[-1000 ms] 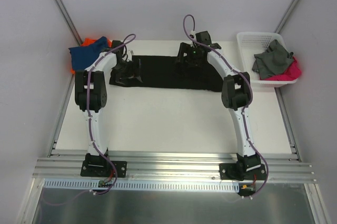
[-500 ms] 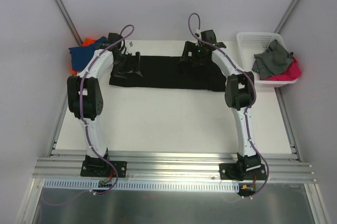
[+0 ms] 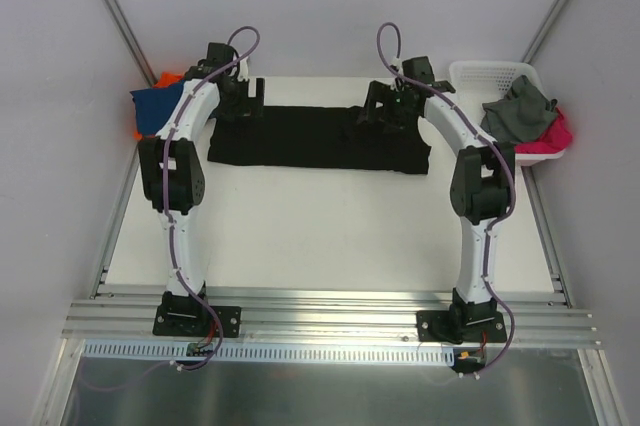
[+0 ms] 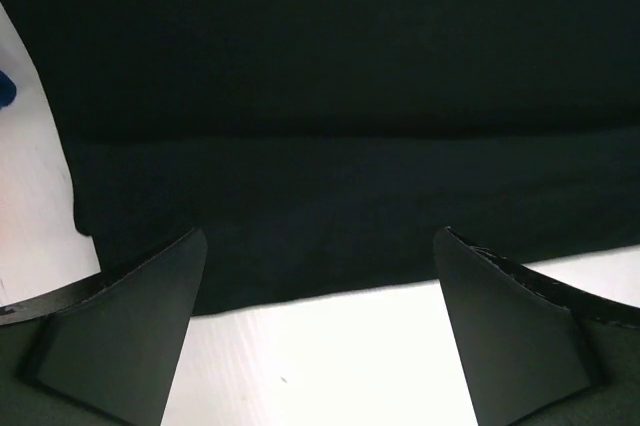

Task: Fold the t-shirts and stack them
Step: Fold the tshirt

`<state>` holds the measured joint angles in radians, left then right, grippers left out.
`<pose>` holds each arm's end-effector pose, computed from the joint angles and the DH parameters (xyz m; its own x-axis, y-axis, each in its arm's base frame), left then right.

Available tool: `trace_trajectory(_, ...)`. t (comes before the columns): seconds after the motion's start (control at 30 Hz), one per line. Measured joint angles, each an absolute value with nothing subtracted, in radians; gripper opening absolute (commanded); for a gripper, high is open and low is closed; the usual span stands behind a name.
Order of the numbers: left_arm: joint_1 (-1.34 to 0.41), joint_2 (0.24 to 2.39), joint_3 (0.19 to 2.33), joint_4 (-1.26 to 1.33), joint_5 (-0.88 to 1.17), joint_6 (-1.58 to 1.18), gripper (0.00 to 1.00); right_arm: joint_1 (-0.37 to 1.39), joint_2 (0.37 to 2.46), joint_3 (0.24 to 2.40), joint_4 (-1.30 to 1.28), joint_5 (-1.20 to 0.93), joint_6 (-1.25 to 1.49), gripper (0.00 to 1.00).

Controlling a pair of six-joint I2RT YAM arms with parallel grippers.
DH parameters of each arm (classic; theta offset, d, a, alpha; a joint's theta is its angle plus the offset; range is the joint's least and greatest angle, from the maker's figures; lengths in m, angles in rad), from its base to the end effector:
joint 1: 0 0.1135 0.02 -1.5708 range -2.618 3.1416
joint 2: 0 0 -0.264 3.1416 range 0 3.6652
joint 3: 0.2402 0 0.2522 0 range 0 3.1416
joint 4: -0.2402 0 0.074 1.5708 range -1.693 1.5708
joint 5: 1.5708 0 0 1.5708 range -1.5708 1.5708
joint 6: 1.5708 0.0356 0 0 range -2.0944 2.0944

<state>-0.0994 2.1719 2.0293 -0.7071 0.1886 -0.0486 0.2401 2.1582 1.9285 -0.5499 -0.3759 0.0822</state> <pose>0.4892 -0.0555 0.2740 -0.7572 0.0276 -0.6526 0.1841 0.9676 -0.1727 0.4774 0.1303 0.2606 -0.7195 -0.0975 -0.6876 -0.4171 0.8523 0.3156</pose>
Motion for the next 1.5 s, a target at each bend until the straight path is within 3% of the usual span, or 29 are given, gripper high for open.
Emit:
trace_trajectory(0.37, -0.099, 2.341, 2.075, -0.704, 0.146, -0.032, 0.99, 0.258, 2.24, 1.922, -0.58, -0.375, 0.074, 0.97)
trace_trajectory(1.0, -0.099, 2.352, 2.005, -0.683, 0.149, -0.036, 0.98, 0.268, 2.363, 1.999, -0.575, -0.367, 0.068, 0.97)
trace_trajectory(1.5, -0.097, 2.09, 1.589, -0.676, 0.287, -0.094, 0.9, 0.252, 2.365, 2.006, -0.577, -0.382, 0.089, 0.97)
